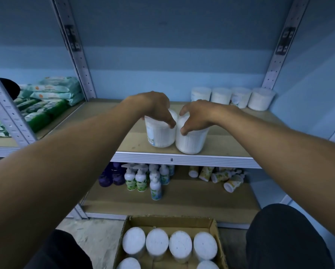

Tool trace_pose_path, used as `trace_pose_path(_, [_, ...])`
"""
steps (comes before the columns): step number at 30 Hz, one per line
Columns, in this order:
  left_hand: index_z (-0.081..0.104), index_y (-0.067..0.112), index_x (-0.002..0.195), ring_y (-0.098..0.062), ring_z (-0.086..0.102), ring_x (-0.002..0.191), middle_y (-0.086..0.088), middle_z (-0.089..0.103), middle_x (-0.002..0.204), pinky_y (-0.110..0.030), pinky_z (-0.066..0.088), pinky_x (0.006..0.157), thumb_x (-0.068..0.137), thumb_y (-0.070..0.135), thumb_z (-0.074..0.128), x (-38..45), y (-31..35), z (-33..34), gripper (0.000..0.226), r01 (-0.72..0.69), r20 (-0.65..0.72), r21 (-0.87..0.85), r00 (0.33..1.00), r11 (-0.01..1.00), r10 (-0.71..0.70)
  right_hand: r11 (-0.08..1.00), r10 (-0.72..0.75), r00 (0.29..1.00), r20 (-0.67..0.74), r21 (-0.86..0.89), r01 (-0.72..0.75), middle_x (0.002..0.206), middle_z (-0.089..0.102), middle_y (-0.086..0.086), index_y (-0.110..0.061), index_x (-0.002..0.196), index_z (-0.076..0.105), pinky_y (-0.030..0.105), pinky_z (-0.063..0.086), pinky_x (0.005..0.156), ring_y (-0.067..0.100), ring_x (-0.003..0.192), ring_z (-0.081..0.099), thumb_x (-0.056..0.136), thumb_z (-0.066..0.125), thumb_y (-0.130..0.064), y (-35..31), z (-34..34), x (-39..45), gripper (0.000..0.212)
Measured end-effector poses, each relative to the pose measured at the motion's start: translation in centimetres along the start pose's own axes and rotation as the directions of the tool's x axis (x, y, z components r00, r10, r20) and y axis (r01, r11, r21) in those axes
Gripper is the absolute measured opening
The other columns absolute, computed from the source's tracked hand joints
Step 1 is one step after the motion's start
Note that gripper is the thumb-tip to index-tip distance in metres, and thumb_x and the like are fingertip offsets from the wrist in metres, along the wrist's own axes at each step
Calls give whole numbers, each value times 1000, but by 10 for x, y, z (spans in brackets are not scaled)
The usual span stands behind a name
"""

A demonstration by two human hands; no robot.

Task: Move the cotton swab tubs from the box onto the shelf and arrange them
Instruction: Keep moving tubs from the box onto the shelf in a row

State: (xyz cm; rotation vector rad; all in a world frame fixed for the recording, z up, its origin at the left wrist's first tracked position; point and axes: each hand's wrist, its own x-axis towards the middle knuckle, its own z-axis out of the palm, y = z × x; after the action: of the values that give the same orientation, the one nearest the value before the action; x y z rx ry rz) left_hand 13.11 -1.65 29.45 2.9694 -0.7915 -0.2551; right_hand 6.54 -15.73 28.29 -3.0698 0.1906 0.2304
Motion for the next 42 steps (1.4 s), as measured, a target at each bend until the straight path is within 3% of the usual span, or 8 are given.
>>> trace_pose_path(5, [50,26,138,-28,59,111,0,52,135,-41,58,88,71,56,76,11,-1,11,78,10,19,0,1000,1000,-10,999,-12,1000,18,33,12,149,44,1,-30,149,42,36,48,98,23,132,46,81,72,-44,3,9,6,75])
trace_pose_path(10, [46,25,143,-24,51,125,1,49,143,-38,48,99,73,58,76,18,-7,21,83,-20,3,28,1000,999,20,998,-26,999,-22,60,27,148,45,1,-31,147,43,32,45,90,23,129,48,82,73,-45,7,17,9,73])
trace_pose_path(15, [45,31,143,-21,45,132,7,45,147,-34,40,102,65,63,80,16,-10,21,91,-59,3,46,998,997,59,999,-40,999,17,-16,40,151,40,3,-32,153,31,40,47,100,27,131,48,71,83,-53,10,24,13,99])
trace_pose_path(20, [44,32,145,-22,46,132,6,45,148,-40,43,106,64,55,85,16,-7,26,94,-66,7,115,998,991,66,997,-61,997,48,-37,62,155,33,7,-27,158,16,47,47,103,31,136,42,74,85,-38,9,40,17,110])
trace_pose_path(25, [43,27,148,-23,45,134,4,45,149,-36,42,105,71,41,86,17,-6,34,89,-89,-7,191,996,978,92,997,-53,998,41,-48,55,166,11,9,-28,160,4,50,40,110,34,148,25,82,80,-23,10,49,20,109])
trace_pose_path(28, [44,27,148,-22,46,133,3,47,148,-34,42,102,72,38,86,19,-7,37,87,-96,-29,193,994,976,103,996,-65,998,8,-57,65,164,16,11,-26,160,9,48,41,108,34,146,27,82,81,-23,10,50,23,105])
trace_pose_path(36, [47,27,146,-22,49,130,4,51,145,-34,43,100,72,39,86,31,-9,38,85,-87,-55,153,994,984,96,998,-62,988,-145,10,65,140,47,9,-21,143,46,43,50,92,32,128,49,75,86,-24,16,55,36,78])
trace_pose_path(42, [49,28,144,-23,50,129,2,53,142,-38,45,103,70,35,88,45,-11,39,84,-74,-67,107,994,992,82,999,-40,977,-209,-44,31,135,56,8,-24,139,53,43,54,88,31,119,58,71,87,-32,17,52,42,77])
